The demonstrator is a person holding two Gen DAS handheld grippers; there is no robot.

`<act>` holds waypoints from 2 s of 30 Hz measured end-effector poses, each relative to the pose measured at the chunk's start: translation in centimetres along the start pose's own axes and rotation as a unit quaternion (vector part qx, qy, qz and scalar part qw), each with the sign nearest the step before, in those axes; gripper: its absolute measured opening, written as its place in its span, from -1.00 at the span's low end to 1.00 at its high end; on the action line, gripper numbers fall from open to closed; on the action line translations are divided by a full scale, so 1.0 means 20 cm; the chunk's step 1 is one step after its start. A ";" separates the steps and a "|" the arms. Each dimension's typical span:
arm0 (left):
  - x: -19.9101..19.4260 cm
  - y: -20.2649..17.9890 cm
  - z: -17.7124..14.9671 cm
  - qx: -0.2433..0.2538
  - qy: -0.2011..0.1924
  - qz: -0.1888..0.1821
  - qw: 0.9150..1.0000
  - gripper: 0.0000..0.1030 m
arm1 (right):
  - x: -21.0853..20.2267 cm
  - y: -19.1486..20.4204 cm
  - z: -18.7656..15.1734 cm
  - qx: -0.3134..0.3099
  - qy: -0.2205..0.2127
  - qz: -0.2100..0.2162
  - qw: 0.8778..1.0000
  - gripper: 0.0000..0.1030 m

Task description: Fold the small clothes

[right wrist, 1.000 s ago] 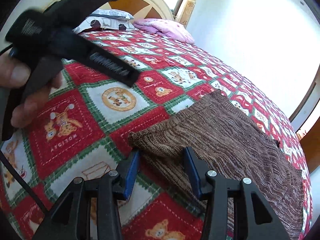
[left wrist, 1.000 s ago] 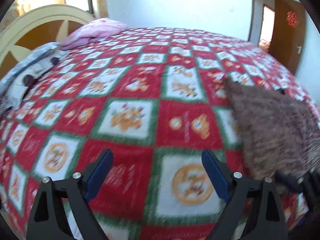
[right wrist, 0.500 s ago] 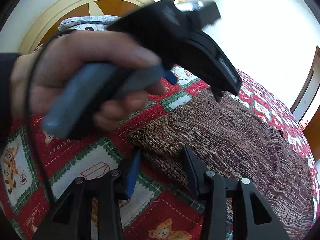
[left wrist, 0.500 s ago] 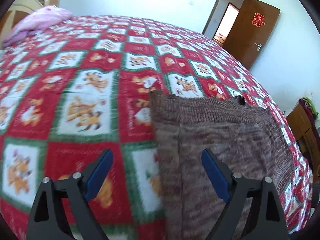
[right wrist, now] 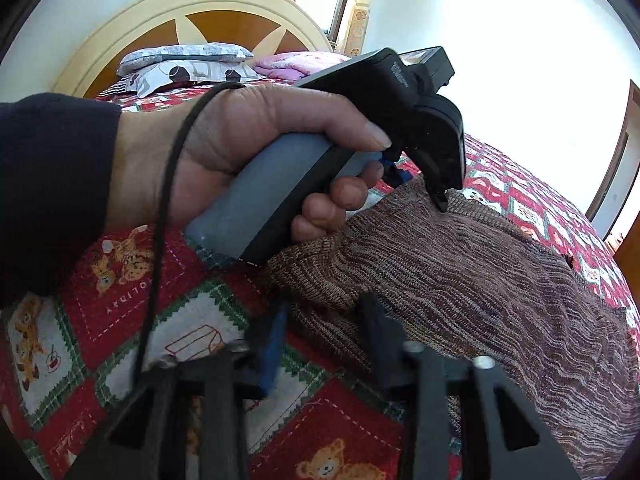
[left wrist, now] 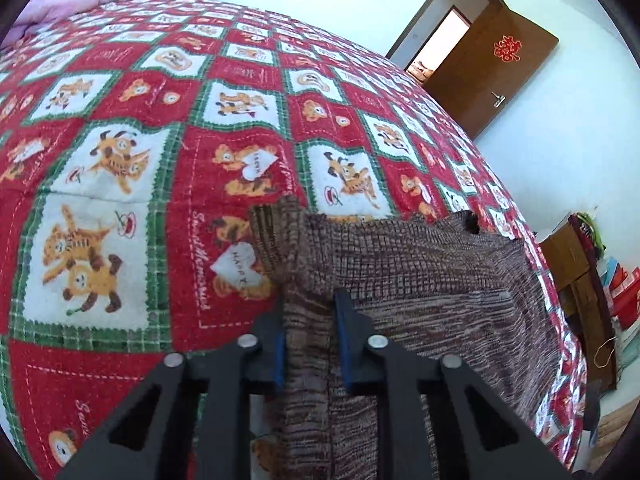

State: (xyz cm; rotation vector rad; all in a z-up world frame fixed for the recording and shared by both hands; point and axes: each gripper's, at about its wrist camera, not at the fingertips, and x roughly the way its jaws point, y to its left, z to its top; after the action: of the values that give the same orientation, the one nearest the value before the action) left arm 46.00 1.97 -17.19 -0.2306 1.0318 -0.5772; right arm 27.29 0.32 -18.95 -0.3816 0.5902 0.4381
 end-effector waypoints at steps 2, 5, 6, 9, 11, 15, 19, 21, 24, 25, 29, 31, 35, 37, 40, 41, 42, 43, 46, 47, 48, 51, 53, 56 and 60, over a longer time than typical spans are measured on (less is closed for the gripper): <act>-0.01 -0.01 0.01 -0.005 0.003 0.000 1.000 -0.67 | -0.02 0.00 0.01 0.000 0.005 0.002 1.000 -0.74; -0.03 0.00 0.02 -0.022 0.005 -0.008 1.000 -0.70 | -0.04 -0.04 0.01 0.009 0.011 0.015 1.000 -0.81; -0.04 0.00 0.02 -0.031 0.004 -0.015 0.999 -0.70 | -0.06 -0.06 0.01 0.015 0.012 0.018 1.000 -0.81; -0.07 0.00 0.02 -0.038 0.000 -0.017 0.999 -0.71 | -0.13 -0.10 0.02 0.021 0.002 0.016 1.000 -0.82; -0.10 0.00 0.02 -0.046 -0.006 -0.025 0.999 -0.71 | -0.19 -0.12 0.03 0.025 -0.007 0.017 1.000 -0.82; -0.16 -0.01 0.01 -0.056 -0.018 -0.038 0.998 -0.71 | -0.28 -0.16 0.01 0.042 -0.012 0.034 0.998 -0.82; -0.16 -0.04 0.01 -0.058 -0.016 -0.033 0.998 -0.72 | -0.32 -0.23 -0.01 0.061 -0.016 0.034 0.997 -0.82; -0.16 -0.06 0.02 -0.062 -0.018 -0.035 0.997 -0.72 | -0.33 -0.27 0.00 0.079 -0.019 0.038 0.996 -0.83; -0.18 -0.11 0.05 -0.065 -0.027 -0.044 0.997 -0.72 | -0.39 -0.36 0.00 0.103 -0.026 0.039 0.994 -0.83; -0.18 -0.13 0.06 -0.064 -0.029 -0.047 0.996 -0.72 | -0.39 -0.38 0.01 0.111 -0.027 0.041 0.993 -0.83; -0.19 -0.24 0.09 -0.050 -0.036 -0.055 0.997 -0.72 | -0.44 -0.52 -0.01 0.150 -0.029 0.043 0.987 -0.83; -0.19 -0.31 0.11 -0.042 -0.036 -0.055 0.997 -0.72 | -0.47 -0.59 -0.02 0.171 -0.029 0.045 0.984 -0.83; -0.16 -0.44 0.13 -0.026 -0.037 -0.053 0.998 -0.72 | -0.50 -0.71 -0.07 0.208 -0.027 0.056 0.976 -0.83; -0.15 -0.49 0.14 -0.021 -0.037 -0.055 0.998 -0.72 | -0.52 -0.76 -0.09 0.225 -0.026 0.061 0.972 -0.83; -0.14 -0.56 0.16 -0.016 -0.038 -0.058 0.997 -0.72 | -0.55 -0.85 -0.13 0.246 -0.024 0.067 0.967 -0.83; -0.13 -0.58 0.17 -0.013 -0.038 -0.058 0.997 -0.72 | -0.57 -0.88 -0.14 0.251 -0.025 0.067 0.965 -0.83; -0.12 -0.61 0.18 -0.010 -0.038 -0.059 0.997 -0.72 | -0.58 -0.90 -0.15 0.256 -0.026 0.067 0.964 -0.83; -0.11 -0.63 0.18 -0.008 -0.037 -0.059 0.998 -0.72 | -0.59 -0.92 -0.17 0.261 -0.026 0.067 0.963 -0.83; -0.09 -0.71 0.19 -0.002 -0.034 -0.064 0.997 -0.72 | -0.63 -0.97 -0.21 0.277 -0.026 0.071 0.958 -0.83; -0.08 -0.74 0.19 0.001 -0.034 -0.066 0.997 -0.72 | -0.64 -0.99 -0.23 0.283 -0.025 0.072 0.956 -0.83; -0.07 -0.77 0.19 0.004 -0.032 -0.068 0.997 -0.72 | -0.65 -1.00 -0.25 0.286 -0.024 0.071 0.955 -0.83; -0.04 -0.88 0.20 0.017 -0.027 -0.074 0.997 -0.72 | -0.70 -1.05 -0.30 0.296 -0.023 0.066 0.953 -0.83; 0.00 -0.98 0.20 0.032 -0.021 -0.074 0.996 -0.72 | -0.72 -1.09 -0.35 0.308 -0.021 0.065 0.949 -0.83; 0.08 -1.11 0.20 0.052 -0.009 -0.075 0.996 -0.72 | -0.76 -1.18 -0.42 0.331 -0.018 0.063 0.941 -0.83; 0.23 -1.26 0.18 0.070 0.015 -0.075 0.995 -0.72 | -0.79 -1.29 -0.56 0.372 -0.006 0.060 0.926 -0.83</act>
State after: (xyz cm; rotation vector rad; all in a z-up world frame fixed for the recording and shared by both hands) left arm 42.19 -21.86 -7.60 -0.1766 1.0046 -0.7884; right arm 23.27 -31.00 -12.29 0.3865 0.7233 0.3025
